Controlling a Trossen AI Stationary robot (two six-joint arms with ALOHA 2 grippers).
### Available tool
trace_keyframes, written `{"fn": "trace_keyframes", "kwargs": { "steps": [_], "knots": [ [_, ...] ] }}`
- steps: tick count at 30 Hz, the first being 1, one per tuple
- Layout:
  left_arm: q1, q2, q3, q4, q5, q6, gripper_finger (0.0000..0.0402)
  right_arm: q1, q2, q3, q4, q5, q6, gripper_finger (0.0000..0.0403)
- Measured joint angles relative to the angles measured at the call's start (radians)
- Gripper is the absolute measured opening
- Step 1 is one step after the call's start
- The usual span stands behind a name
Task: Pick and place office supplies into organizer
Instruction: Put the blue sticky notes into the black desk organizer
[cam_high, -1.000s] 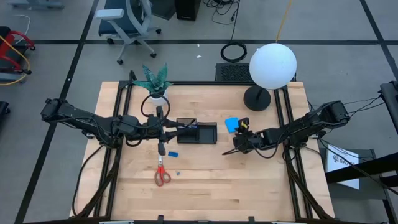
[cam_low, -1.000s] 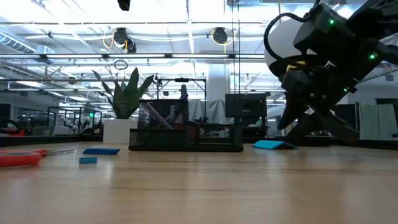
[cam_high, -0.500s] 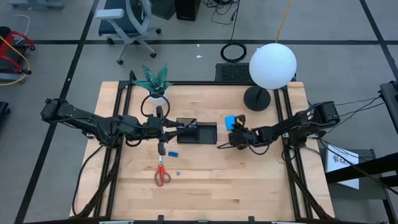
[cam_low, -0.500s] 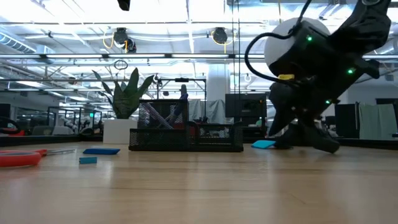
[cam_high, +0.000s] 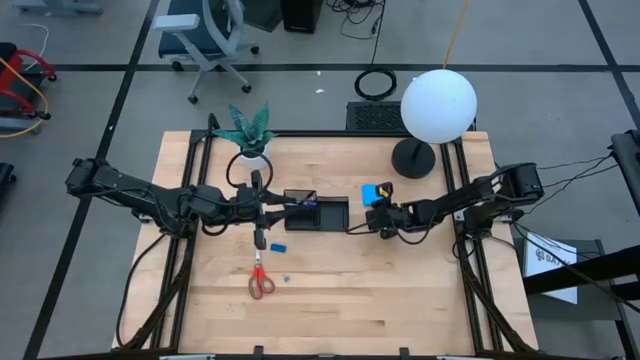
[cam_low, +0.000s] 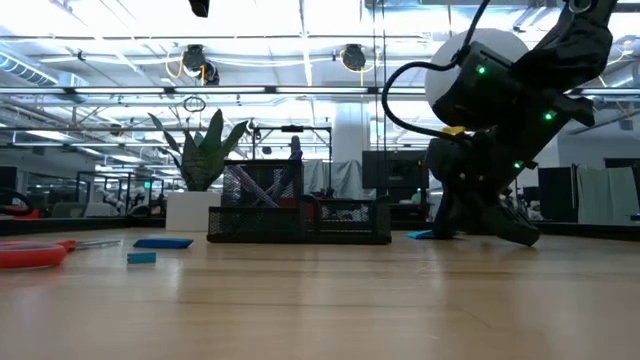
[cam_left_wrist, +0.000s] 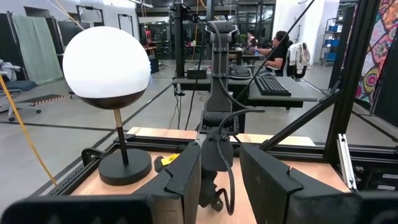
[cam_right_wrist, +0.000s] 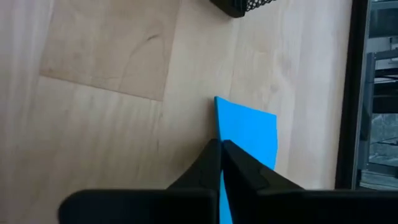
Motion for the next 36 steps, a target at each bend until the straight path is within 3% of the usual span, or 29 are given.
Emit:
{"fn": "trace_keyframes", "kwargs": {
  "steps": [7,19,30,36],
  "knots": [
    [0.0,0.0,0.0,0.0,0.0,0.0,0.012,0.006,-0.085,0.007,-0.016,0.002,-0.004,0.0001],
    [0.0,0.0,0.0,0.0,0.0,0.0,0.012,0.129,-0.22,0.017,-0.054,0.183,-0.012,0.0],
    [0.0,0.0,0.0,0.004,0.0,0.0,0.012,0.258,-0.211,0.161,-0.127,0.387,-0.003,0.0],
    [0.0,0.0,0.0,0.006,0.001,0.0,0.012,0.323,-0.12,0.26,-0.17,0.488,-0.017,0.0]
  ]
}}
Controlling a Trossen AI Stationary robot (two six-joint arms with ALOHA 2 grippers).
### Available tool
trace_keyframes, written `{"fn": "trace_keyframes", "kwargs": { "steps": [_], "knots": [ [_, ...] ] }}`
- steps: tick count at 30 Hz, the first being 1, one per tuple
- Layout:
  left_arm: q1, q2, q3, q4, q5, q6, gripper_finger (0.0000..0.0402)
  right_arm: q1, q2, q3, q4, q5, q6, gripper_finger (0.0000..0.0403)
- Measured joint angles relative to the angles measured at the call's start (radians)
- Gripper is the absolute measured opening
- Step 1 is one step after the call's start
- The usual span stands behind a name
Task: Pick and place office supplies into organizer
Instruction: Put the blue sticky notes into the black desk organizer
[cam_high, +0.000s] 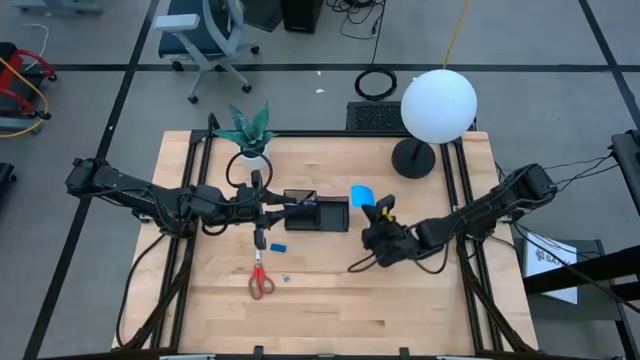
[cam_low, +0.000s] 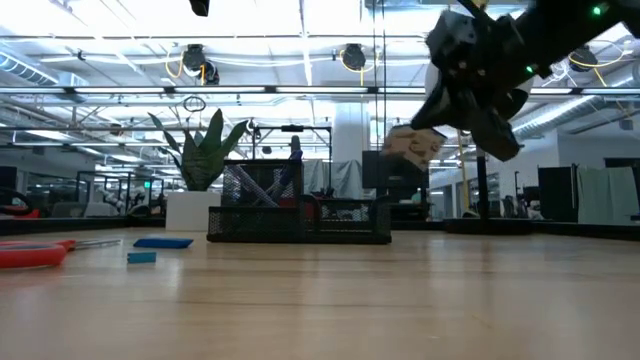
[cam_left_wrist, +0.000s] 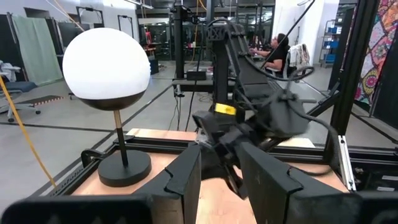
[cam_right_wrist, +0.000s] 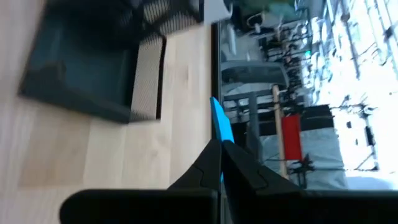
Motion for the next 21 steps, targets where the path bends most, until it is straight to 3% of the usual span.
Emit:
{"fn": "trace_keyframes", "kwargs": {
  "steps": [14,21],
  "knots": [
    [0.0,0.0,0.0,0.001,0.004,0.0,0.012,0.02,0.373,0.319,-0.096,0.035,-0.021,0.0],
    [0.0,0.0,0.0,0.0,0.016,0.0,0.012,-0.009,0.484,0.384,-0.095,0.029,-0.037,0.0]
  ]
}}
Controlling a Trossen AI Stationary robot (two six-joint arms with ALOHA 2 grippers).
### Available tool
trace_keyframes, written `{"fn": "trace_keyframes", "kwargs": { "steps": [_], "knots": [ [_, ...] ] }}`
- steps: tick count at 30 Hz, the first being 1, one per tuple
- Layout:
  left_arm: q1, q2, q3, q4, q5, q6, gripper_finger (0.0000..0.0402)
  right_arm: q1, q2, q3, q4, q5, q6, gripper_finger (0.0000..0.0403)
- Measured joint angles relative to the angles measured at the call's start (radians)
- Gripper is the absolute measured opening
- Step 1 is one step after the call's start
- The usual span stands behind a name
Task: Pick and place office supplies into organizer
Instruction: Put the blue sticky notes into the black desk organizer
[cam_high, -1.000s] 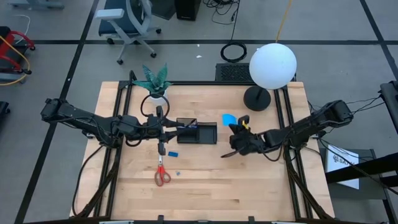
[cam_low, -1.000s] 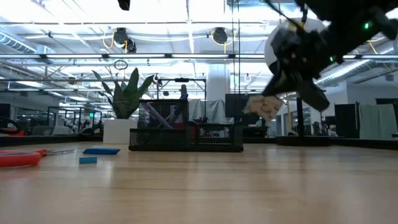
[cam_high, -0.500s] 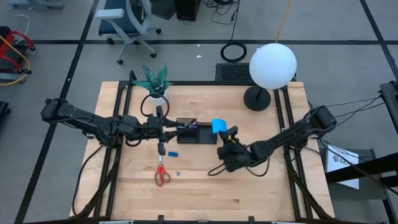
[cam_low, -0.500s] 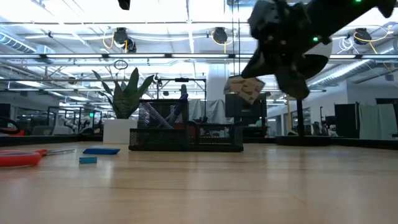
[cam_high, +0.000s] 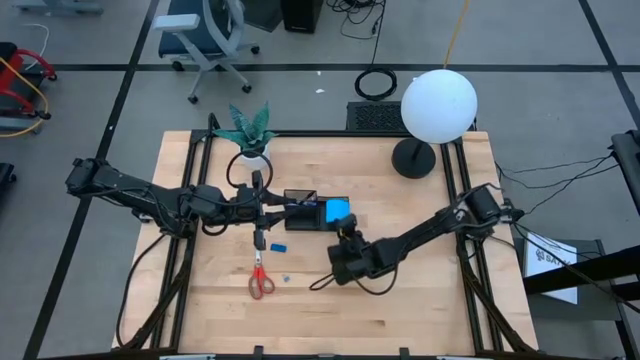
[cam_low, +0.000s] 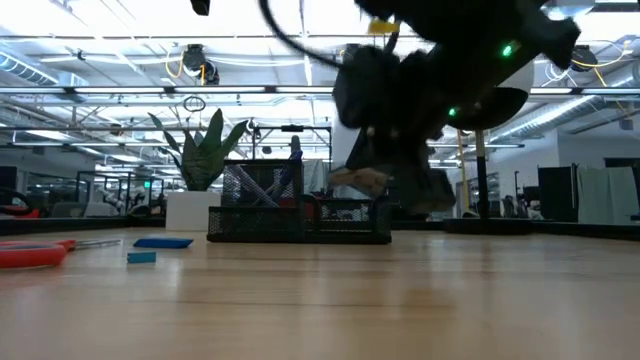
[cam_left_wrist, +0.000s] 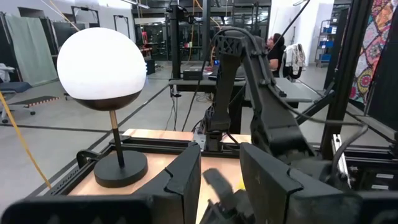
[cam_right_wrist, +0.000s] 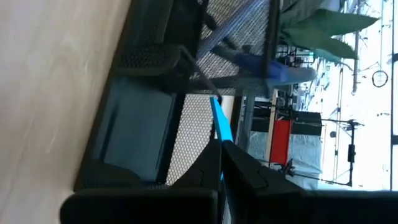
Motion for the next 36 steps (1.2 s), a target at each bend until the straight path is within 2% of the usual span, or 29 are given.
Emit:
{"fn": "trace_keyframes", "kwargs": {
  "steps": [14,36],
  "knots": [
    [0.0,0.0,0.0,0.0,0.001,0.0,0.012,-0.058,0.016,0.0,0.028,-0.135,0.043,0.0],
    [0.0,0.0,0.0,0.0,0.001,0.0,0.012,-0.107,0.016,-0.015,0.038,-0.26,0.083,0.0]
  ]
}}
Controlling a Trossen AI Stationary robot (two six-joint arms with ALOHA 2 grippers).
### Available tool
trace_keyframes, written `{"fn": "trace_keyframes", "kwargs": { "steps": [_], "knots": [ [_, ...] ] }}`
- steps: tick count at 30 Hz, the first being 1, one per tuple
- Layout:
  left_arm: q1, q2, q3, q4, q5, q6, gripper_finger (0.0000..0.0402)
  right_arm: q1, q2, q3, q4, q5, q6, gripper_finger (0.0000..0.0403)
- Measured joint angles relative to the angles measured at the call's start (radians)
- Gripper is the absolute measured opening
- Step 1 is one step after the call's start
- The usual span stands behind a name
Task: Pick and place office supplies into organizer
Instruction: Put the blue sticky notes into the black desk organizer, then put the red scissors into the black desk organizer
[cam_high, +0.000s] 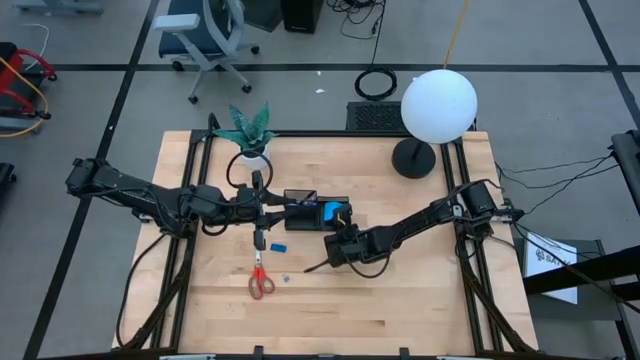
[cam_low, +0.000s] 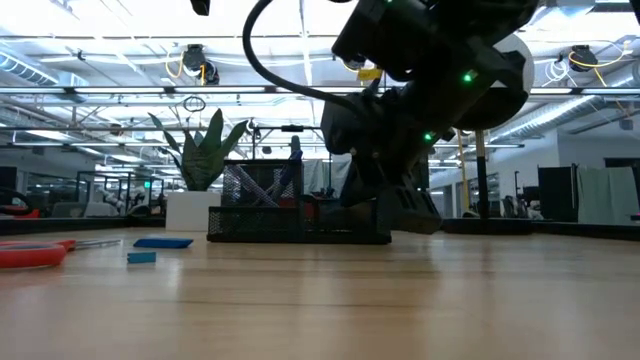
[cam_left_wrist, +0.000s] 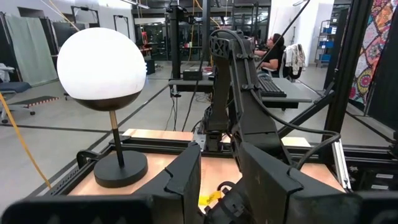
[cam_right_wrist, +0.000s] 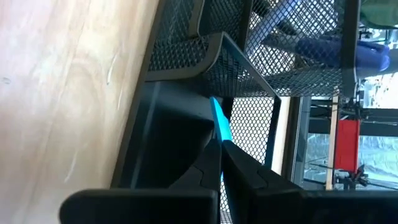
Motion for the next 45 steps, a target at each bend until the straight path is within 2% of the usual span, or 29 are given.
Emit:
{"fn": "trace_keyframes", "kwargs": {
  "steps": [14,21,26,32,37,45],
  "knots": [
    [0.0,0.0,0.0,0.0,0.0,0.0,0.012,-0.018,-0.001,-0.001,0.074,-0.038,-0.035,0.0],
    [0.0,0.0,0.0,0.0,0.0,0.0,0.012,-0.041,-0.001,-0.001,0.081,-0.166,-0.007,0.0003],
    [0.0,0.0,0.0,0.0,0.0,0.0,0.012,-0.041,-0.001,-0.001,0.08,-0.171,-0.008,0.0025],
    [0.0,0.0,0.0,0.0,0.0,0.0,0.012,-0.043,0.0,-0.001,0.088,-0.24,-0.012,0.0065],
    [0.0,0.0,0.0,0.0,0.0,-0.001,0.012,-0.039,-0.004,-0.001,0.084,-0.219,-0.036,0.0103],
    [-0.008,0.0,0.0,0.0,0.009,-0.005,0.012,0.011,-0.061,-0.002,0.085,-0.004,-0.069,0.0134]
  ]
}}
